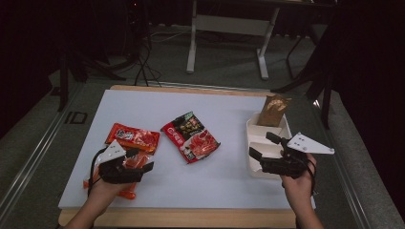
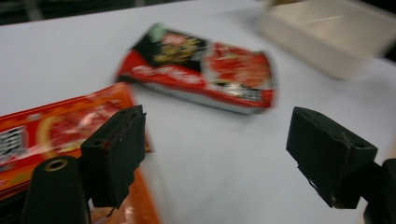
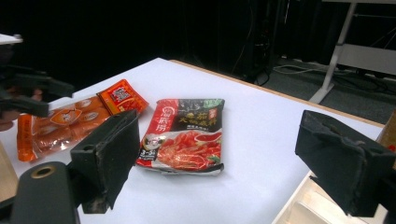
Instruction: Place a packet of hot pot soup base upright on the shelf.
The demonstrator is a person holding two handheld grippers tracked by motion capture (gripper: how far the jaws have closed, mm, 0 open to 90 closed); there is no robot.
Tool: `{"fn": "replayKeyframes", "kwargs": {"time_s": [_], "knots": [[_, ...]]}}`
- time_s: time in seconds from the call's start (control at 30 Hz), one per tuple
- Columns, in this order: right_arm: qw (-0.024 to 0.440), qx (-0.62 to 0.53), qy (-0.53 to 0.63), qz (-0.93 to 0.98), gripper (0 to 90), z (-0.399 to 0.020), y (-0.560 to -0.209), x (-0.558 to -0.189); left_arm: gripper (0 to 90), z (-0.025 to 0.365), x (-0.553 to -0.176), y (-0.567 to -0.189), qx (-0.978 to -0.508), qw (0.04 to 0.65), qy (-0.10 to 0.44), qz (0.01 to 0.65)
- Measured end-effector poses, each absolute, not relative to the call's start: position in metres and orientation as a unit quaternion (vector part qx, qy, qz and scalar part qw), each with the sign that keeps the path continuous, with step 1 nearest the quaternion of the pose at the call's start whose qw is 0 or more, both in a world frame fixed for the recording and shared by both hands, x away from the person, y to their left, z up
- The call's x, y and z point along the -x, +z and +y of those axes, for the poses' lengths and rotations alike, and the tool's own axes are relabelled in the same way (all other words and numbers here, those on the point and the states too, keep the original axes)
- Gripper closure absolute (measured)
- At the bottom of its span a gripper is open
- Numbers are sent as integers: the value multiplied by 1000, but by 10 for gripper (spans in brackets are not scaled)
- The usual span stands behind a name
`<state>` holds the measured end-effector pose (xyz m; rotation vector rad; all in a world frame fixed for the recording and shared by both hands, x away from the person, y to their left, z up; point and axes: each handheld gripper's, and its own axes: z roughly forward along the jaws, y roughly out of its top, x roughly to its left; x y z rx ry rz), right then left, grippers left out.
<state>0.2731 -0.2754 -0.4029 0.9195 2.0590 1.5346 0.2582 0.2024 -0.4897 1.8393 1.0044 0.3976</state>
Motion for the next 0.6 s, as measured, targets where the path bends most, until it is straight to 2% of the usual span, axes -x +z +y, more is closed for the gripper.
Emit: {"fn": "replayKeyframes", "kwargs": {"time_s": [0.07,0.17,0.2,0.27,0.3,0.6], "knots": [[204,-332,551,738,138,-276,-404,-272,234,198,-266,-489,-754,479,165,418],[203,-332,552,737,138,-277,-405,-270,344,191,-279,-489,-763,467,170,415],[205,-331,552,737,139,-277,-406,-269,414,189,-283,-490,-767,463,167,412],[211,-332,548,738,140,-276,-406,-269,479,185,-292,-491,-771,459,161,411],[209,-332,548,739,140,-276,-407,-269,544,183,-296,-492,-773,457,153,412],[202,-323,554,741,141,-274,-408,-268,800,164,-329,-505,-779,412,163,444]]}}
